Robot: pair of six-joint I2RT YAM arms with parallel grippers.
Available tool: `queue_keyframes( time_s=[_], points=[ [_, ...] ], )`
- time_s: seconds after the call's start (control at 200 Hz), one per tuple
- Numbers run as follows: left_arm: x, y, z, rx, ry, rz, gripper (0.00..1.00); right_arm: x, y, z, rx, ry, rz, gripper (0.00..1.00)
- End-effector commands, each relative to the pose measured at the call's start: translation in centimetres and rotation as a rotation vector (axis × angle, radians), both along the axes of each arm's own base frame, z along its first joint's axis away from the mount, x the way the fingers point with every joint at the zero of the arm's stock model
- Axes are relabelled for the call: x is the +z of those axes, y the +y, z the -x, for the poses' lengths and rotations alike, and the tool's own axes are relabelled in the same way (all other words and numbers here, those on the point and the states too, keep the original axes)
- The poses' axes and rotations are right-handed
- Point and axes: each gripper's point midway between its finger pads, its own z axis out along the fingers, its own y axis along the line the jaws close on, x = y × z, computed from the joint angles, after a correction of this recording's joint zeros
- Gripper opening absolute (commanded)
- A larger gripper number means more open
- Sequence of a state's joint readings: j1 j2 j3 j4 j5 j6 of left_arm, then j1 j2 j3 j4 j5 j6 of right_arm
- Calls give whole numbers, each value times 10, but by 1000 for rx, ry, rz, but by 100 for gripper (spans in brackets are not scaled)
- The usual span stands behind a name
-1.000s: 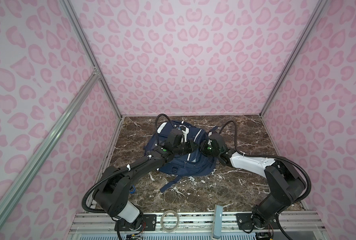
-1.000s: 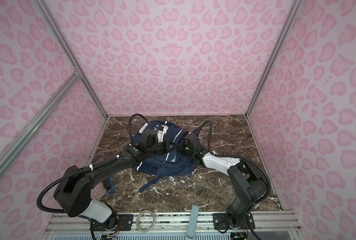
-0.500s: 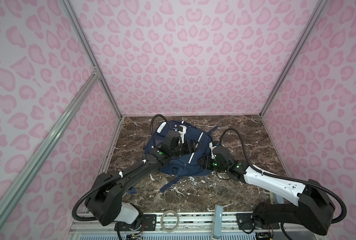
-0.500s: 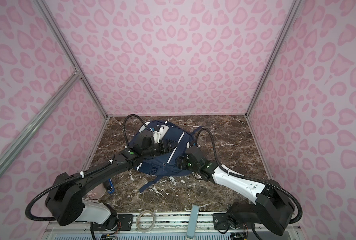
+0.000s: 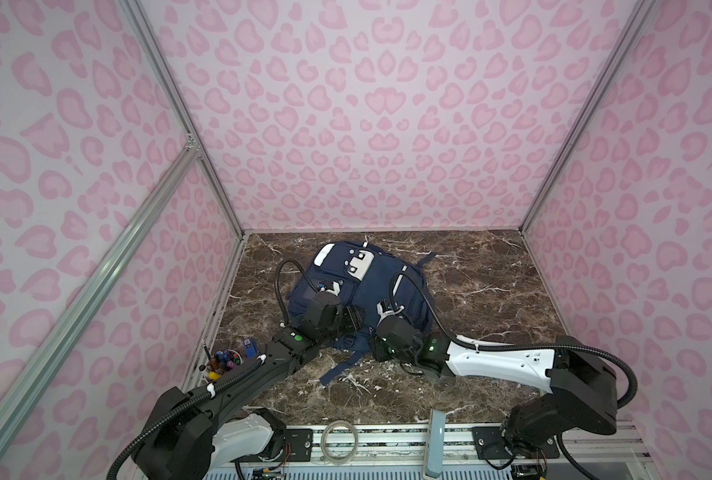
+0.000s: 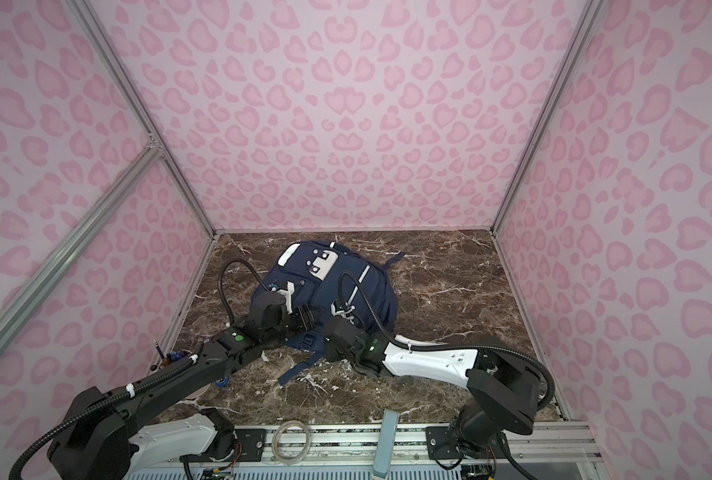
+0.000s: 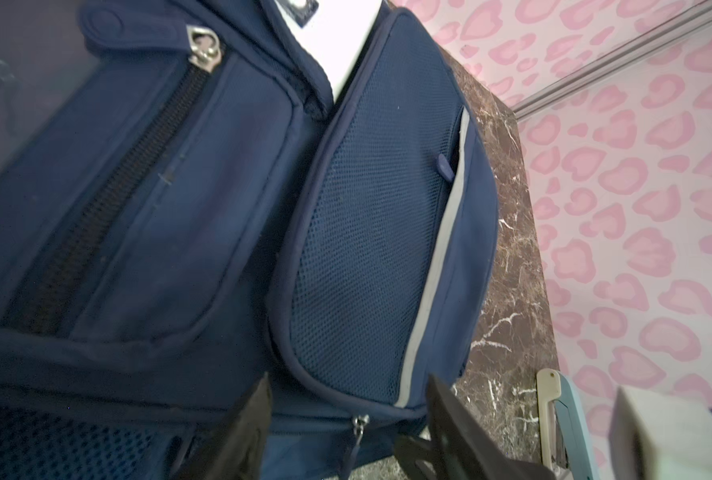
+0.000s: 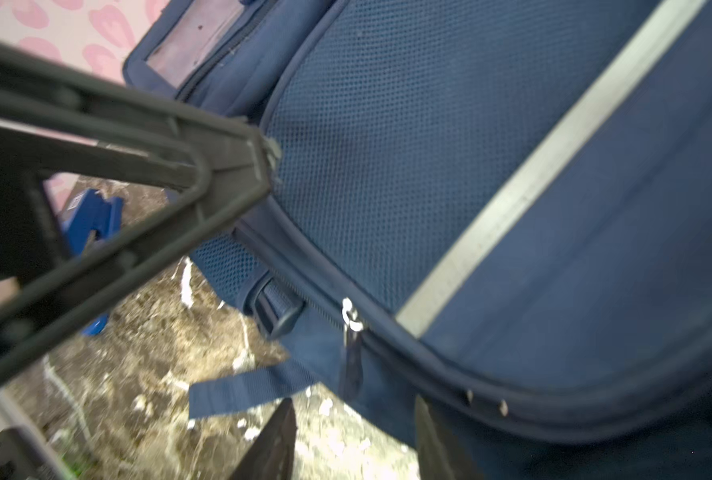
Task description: Pack the student bag
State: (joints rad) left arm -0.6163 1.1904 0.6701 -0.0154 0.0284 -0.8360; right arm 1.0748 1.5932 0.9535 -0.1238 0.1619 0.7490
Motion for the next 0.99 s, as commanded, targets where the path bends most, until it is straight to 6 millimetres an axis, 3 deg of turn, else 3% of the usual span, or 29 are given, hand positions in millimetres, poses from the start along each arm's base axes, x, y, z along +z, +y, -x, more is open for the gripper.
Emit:
queue_keyframes(
  time_s=[0.0,0.105,0.19,0.295,0.35,0.425,0.535,0.69,0.78,0.99],
  points=[
    [4,3,-18,42,-47,-37,52,-6,6,-7,-29,-23,27,45],
    [-7,-1,-23,27,-16,-48,49,-17,0,-16,-90,-22,105,40],
    [-12,-3,-26,27,-6,-54,47,-25,-9,-20,-117,-33,186,28],
    [-19,-1,-32,34,-5,-90,38,-28,-15,-17,-115,-32,209,13],
    [-27,-1,-35,28,20,-101,20,-24,-19,-16,-110,-39,212,7],
    [-35,-2,-38,17,39,-70,4,-20,-25,-12,-90,-44,214,4],
    [-38,2,-40,20,49,-65,3,-20,-35,-2,-32,-26,231,2],
    [-43,12,-43,29,65,-52,3,-30,-74,3,-8,-11,346,0],
    [-43,14,-44,30,62,-45,3,-36,-100,-3,-34,1,373,0],
    [-51,14,-46,25,77,-58,3,-25,-145,-29,-90,-12,341,0]
  ],
)
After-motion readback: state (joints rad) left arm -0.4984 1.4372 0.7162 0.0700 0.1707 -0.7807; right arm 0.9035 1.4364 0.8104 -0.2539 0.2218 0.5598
